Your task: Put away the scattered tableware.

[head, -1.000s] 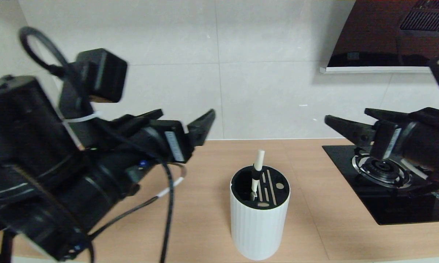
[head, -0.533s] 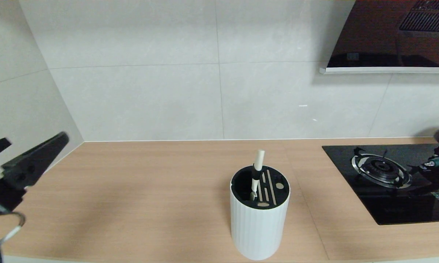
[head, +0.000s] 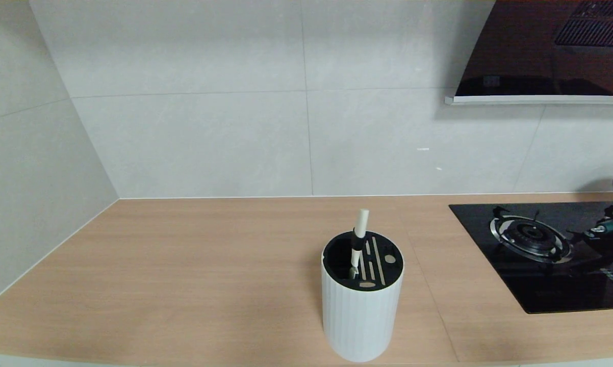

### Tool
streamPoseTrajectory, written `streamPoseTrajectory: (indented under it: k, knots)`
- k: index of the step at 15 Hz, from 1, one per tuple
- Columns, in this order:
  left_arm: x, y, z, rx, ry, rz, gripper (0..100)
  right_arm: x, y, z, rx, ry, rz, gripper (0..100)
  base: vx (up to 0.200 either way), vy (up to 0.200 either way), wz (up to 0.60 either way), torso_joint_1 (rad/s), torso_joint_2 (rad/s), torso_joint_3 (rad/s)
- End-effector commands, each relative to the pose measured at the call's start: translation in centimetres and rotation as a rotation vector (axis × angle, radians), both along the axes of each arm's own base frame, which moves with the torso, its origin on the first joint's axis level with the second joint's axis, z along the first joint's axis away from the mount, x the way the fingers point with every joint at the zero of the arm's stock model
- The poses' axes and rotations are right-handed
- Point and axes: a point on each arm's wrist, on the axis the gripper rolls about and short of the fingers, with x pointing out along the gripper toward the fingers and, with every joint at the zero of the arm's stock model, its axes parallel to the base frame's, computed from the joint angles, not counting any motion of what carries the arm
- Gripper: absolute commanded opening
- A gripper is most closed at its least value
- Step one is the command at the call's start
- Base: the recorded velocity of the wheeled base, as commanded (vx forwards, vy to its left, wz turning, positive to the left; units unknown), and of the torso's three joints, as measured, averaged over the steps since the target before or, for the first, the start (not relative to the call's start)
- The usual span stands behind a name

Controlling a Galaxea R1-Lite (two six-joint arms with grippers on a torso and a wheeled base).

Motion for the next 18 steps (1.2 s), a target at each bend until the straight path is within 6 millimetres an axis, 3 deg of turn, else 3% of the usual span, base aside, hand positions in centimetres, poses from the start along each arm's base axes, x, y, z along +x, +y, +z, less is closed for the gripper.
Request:
streamPoseTrajectory:
  k: [1,3,4,7,12,18]
  knots:
    - [-2.3,0.3,-1.4,-0.029,-0.081,0.118,100,-2.1,-0.1,-1.4,0.013,-0.065,-0.105,100,0.0,0.0,0.0,0.0,0.0,0.0]
    - [-2.4,-0.1,-1.4,0.002,-0.072,0.193,100,-2.1,0.3,-1.9,0.003,-0.056,-0.192,100,0.0,0.0,0.0,0.0,0.0,0.0]
    - [-2.3,-0.7,-3.0,0.05,-0.04,0.281,100,-2.7,0.8,-3.2,-0.015,-0.076,-0.209,100,0.0,0.0,0.0,0.0,0.0,0.0]
    - [-0.8,-0.9,-7.6,0.071,0.049,0.238,100,-1.3,0.8,-6.2,-0.02,0.004,-0.204,100,0.0,0.0,0.0,0.0,0.0,0.0]
    - [0.7,-1.2,-11.0,0.103,0.15,0.126,100,0.4,0.9,-9.9,-0.056,0.05,-0.154,100,0.0,0.0,0.0,0.0,0.0,0.0]
    - [0.8,-1.5,-11.1,0.111,0.131,-0.036,100,0.5,1.1,-10.6,-0.088,0.113,-0.037,100,0.0,0.0,0.0,0.0,0.0,0.0]
